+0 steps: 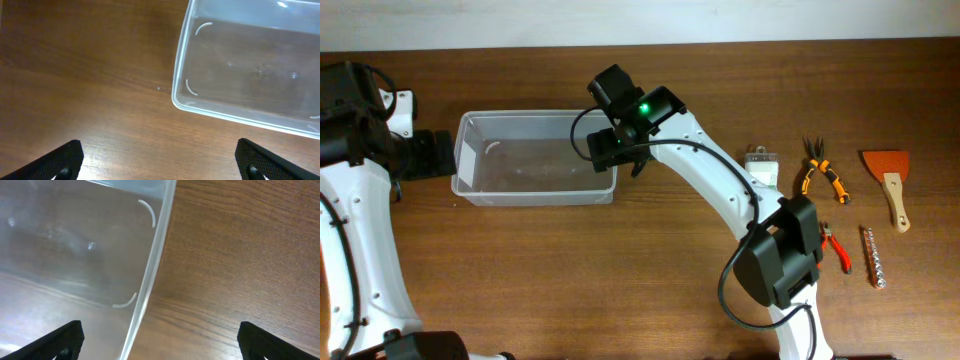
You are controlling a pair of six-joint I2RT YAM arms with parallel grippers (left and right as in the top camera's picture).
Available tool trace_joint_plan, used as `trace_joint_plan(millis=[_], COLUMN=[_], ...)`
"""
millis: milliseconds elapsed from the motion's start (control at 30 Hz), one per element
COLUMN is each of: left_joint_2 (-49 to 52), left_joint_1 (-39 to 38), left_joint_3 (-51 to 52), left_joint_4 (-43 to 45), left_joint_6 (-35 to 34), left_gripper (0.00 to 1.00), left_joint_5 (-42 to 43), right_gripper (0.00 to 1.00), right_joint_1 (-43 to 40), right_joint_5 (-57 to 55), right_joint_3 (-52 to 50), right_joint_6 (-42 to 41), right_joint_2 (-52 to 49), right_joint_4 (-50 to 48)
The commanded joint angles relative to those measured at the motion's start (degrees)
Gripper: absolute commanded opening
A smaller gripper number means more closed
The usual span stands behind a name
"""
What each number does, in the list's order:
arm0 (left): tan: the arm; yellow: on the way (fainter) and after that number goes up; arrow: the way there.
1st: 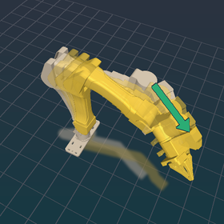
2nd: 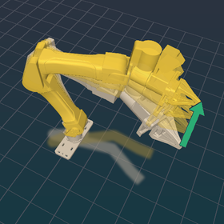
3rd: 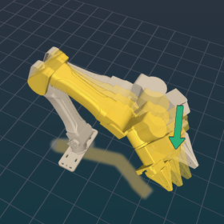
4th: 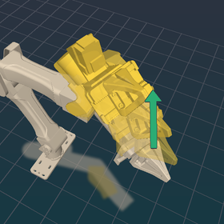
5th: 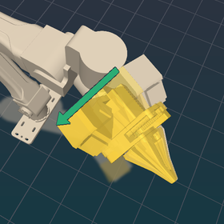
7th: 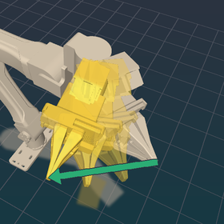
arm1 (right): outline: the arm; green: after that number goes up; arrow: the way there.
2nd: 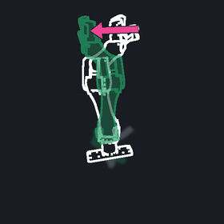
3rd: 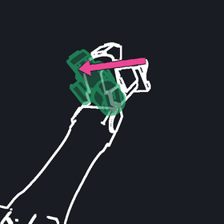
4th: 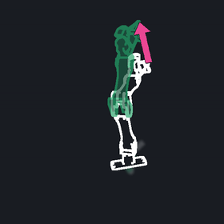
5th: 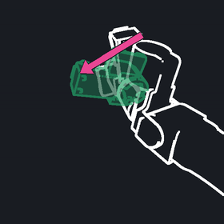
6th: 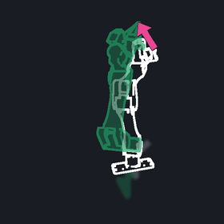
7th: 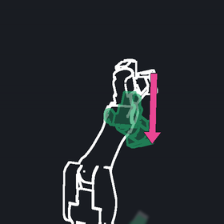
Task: Pack container
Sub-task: 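Push the clear box rightward toward center with both grippers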
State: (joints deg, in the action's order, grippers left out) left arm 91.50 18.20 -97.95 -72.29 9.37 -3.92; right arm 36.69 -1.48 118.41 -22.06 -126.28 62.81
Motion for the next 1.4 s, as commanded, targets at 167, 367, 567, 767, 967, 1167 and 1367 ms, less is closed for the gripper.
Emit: trace_joint_plan(millis=[167,367,567,767,967,1167,1367], left_joint_2=[0.44,1.38,4.74,8.52,11.21,12.46,12.63], left_joint_1=[0.72,0.72,0.72,0.72,0.72,0.72,0.72], left_joint_3=[-1.42,-0.2,0.42,0.42,0.42,0.42,0.42], left_joint_4=[-0.2,0.24,0.26,0.31,0.28,0.28,0.59], left_joint_6=[-0.7,7.28,8.52,8.55,8.57,8.55,8.55], left_gripper=[0.99,0.99,0.99,0.99,0.99,0.99,0.99], left_joint_5=[-0.42,3.08,4.61,4.63,4.61,4.66,6.14], right_gripper=[0.99,0.99,0.88,0.68,0.26,0.04,0.04], right_joint_1=[0.44,0.44,0.37,0.37,0.37,0.37,0.2], right_joint_5=[-1.6,-1.62,-1.62,-1.62,-1.62,-1.62,-2.1], right_joint_3=[1.4,1.4,1.4,1.4,1.4,1.4,1.42], right_joint_6=[-0.72,-0.74,-0.76,-0.74,-0.76,-0.79,-0.72], right_joint_2=[-4.17,-5.16,-5.2,-5.35,-5.35,-5.35,-5.35], right_joint_4=[-1.01,-1.73,-2.64,-2.86,-3.26,-3.21,-2.25])
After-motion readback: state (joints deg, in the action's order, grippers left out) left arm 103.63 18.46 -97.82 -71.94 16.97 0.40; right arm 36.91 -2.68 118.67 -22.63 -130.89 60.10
